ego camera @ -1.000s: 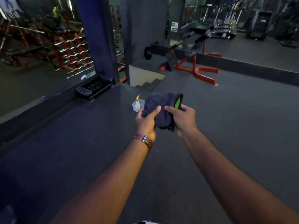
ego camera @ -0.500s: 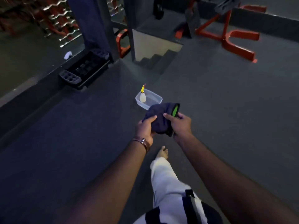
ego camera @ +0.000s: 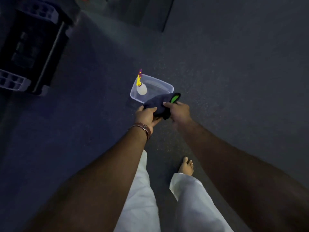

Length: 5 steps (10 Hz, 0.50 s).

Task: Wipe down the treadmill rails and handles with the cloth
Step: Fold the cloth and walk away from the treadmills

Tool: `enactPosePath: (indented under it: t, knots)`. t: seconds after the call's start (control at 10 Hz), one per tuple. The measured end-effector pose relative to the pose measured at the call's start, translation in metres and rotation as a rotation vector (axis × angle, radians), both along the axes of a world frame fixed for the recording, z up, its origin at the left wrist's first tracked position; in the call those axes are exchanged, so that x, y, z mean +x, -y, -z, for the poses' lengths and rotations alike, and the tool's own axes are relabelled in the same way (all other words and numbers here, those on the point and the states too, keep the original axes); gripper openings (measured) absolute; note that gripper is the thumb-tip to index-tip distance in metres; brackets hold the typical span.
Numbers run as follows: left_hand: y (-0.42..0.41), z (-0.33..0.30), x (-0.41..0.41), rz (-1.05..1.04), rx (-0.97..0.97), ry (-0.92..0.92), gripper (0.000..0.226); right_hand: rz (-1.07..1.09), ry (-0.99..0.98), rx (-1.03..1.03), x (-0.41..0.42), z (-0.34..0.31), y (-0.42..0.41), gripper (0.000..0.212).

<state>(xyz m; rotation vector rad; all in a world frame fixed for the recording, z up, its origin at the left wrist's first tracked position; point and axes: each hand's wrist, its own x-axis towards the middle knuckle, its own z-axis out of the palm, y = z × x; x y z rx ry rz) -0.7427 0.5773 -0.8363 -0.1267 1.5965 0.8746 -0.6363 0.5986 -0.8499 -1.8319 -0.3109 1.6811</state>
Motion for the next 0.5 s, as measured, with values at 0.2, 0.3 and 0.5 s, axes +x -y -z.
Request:
enactPosePath:
  t: [0.2, 0.3, 0.5]
  knots:
    - [-0.080, 0.091, -0.038, 0.183, -0.049, -0.048, 0.042, 0.112, 0.117, -0.100, -0.049, 0.098, -0.071, 0.017]
    - [-0.102, 0.124, -0.043, 0.261, -0.062, -0.059, 0.042, 0.185, 0.126, -0.114, -0.061, 0.129, -0.089, 0.019]
    - [-0.133, 0.167, -0.061, 0.563, -0.119, -0.228, 0.039, 0.215, 0.012, -0.139, -0.062, 0.163, -0.100, 0.020]
